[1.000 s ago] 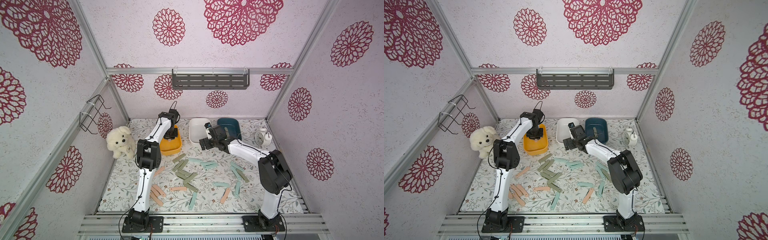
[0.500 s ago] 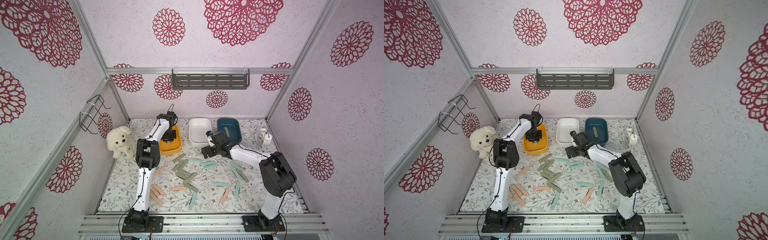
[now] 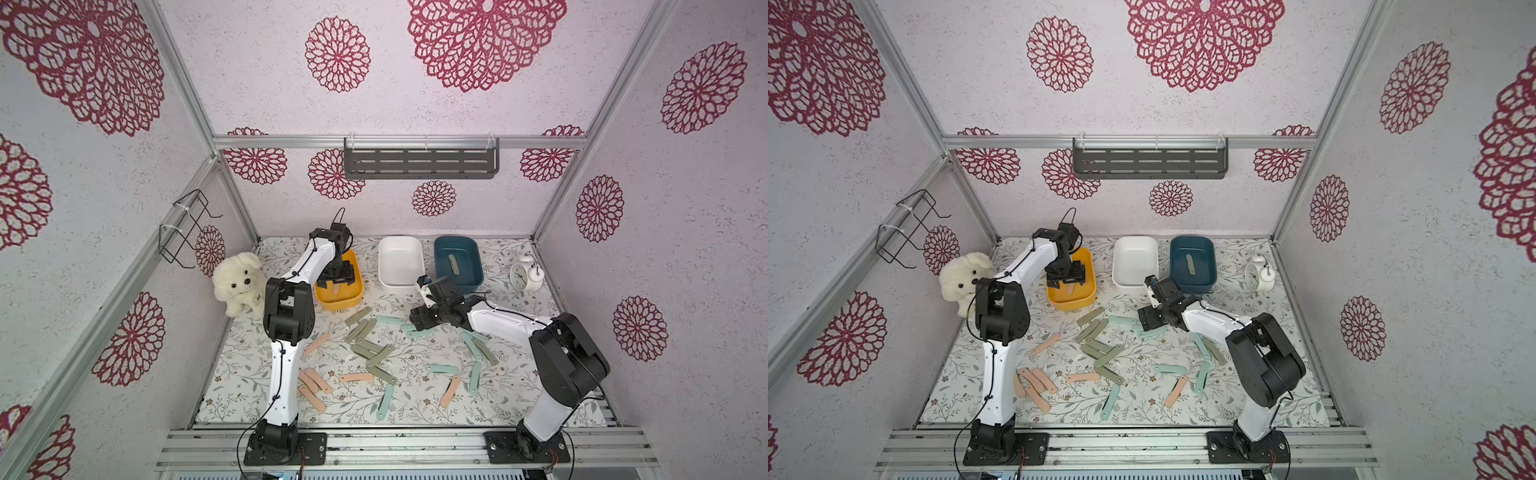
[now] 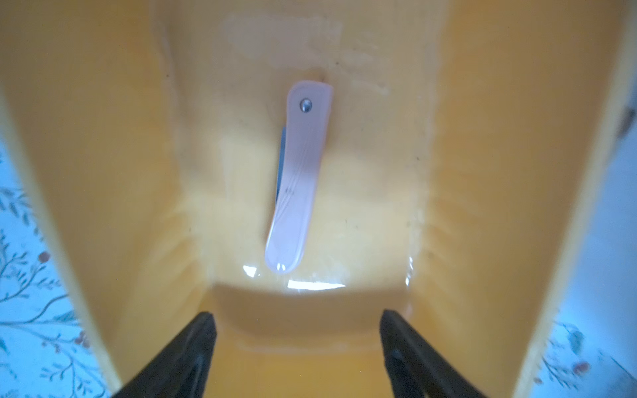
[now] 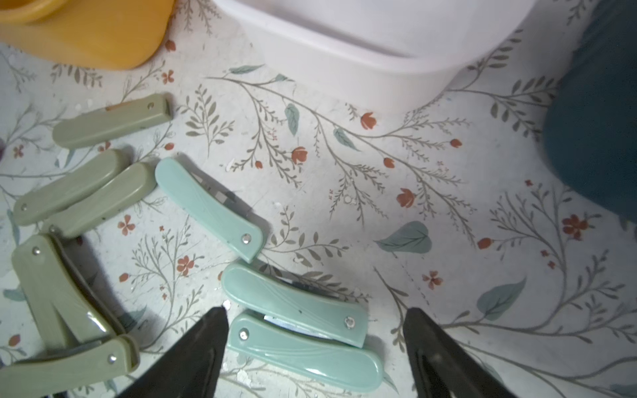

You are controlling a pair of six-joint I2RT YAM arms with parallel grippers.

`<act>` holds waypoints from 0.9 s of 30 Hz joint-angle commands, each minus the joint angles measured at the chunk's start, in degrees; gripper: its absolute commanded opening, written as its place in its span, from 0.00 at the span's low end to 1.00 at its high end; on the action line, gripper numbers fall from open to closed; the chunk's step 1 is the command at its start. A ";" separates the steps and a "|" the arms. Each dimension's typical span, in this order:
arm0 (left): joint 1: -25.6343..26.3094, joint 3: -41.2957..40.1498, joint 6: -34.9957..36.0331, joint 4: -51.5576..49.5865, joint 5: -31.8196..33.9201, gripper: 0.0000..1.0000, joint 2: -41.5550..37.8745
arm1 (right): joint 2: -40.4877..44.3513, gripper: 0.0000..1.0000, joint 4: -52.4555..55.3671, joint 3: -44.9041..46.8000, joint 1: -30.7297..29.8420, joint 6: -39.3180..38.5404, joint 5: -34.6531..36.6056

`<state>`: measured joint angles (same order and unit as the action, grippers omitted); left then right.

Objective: Place the fruit knives into the storage box by color
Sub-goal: Pick up the fruit knife from the center of the board.

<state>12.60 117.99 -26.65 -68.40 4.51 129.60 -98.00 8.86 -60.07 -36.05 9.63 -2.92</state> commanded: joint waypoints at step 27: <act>0.20 -32.03 -0.68 14.19 -4.69 0.97 -27.41 | -24.16 0.63 10.27 -26.38 -6.98 -6.85 9.98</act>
<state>12.71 85.52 -27.92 -55.99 0.51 101.71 -120.62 15.16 -83.72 -44.21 1.48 5.56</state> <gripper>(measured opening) 0.971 0.649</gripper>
